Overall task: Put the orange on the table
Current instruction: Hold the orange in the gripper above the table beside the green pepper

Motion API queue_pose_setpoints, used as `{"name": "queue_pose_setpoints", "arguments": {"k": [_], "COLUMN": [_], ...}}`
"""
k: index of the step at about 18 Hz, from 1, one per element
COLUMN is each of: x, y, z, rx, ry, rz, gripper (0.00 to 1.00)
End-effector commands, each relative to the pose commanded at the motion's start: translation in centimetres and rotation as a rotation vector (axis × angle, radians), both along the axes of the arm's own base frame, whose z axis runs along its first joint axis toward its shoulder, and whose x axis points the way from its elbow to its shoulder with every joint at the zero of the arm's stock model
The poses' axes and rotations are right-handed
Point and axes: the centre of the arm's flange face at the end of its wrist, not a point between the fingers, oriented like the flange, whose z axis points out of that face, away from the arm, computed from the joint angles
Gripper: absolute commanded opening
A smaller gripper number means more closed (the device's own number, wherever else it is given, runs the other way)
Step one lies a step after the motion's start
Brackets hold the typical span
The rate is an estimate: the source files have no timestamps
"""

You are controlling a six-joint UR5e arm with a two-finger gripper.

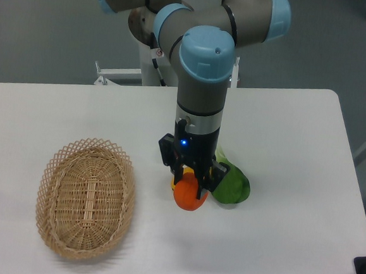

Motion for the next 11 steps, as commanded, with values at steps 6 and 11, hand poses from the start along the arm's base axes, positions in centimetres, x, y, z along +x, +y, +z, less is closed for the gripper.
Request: {"name": "queue_pose_setpoints", "arguments": {"k": [6, 11], "x": [0.03, 0.03], "y": [-0.03, -0.03], "z": [-0.39, -0.39], "rx": [-0.004, -0.004], "ry": [-0.005, -0.005], "rz": [0.001, 0.001], "gripper": [0.55, 0.55]}}
